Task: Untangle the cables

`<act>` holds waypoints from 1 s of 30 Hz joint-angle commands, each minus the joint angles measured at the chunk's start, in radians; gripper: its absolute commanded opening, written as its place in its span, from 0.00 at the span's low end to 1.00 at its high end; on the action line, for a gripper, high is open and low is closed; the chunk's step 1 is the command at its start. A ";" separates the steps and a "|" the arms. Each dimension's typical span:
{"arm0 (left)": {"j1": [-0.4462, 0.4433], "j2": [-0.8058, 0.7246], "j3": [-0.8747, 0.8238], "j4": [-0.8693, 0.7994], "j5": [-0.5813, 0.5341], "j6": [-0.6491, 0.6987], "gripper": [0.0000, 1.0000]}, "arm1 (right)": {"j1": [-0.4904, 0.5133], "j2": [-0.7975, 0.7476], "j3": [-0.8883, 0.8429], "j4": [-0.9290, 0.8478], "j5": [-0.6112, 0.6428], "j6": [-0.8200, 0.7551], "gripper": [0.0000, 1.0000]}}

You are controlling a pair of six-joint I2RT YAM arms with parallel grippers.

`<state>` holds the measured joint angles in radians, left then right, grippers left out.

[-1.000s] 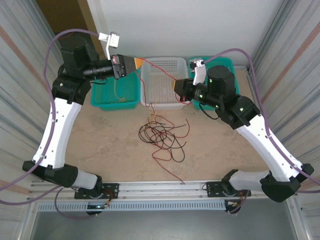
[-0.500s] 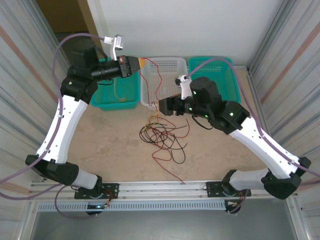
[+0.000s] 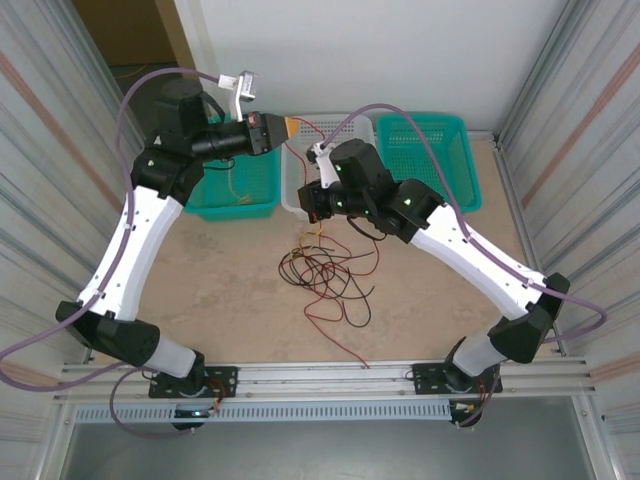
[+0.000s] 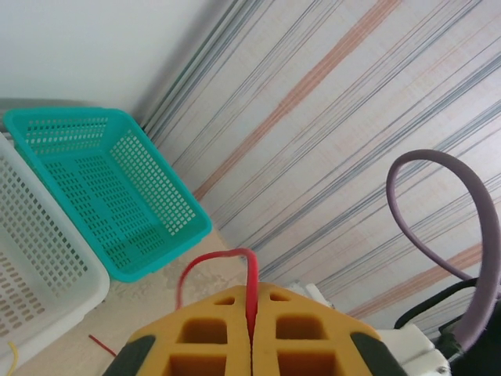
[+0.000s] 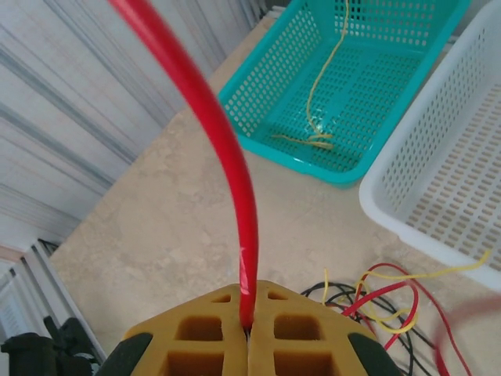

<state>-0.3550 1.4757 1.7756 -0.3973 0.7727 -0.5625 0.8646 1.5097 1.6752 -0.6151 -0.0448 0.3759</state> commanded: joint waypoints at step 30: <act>-0.308 0.034 -0.640 0.438 -0.269 0.089 0.52 | -0.147 -0.279 -0.032 0.114 -0.023 0.170 0.00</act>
<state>-0.6662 1.4826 1.0962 0.0021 0.5041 -0.4877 0.7242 1.2713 1.6413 -0.5381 -0.0532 0.5240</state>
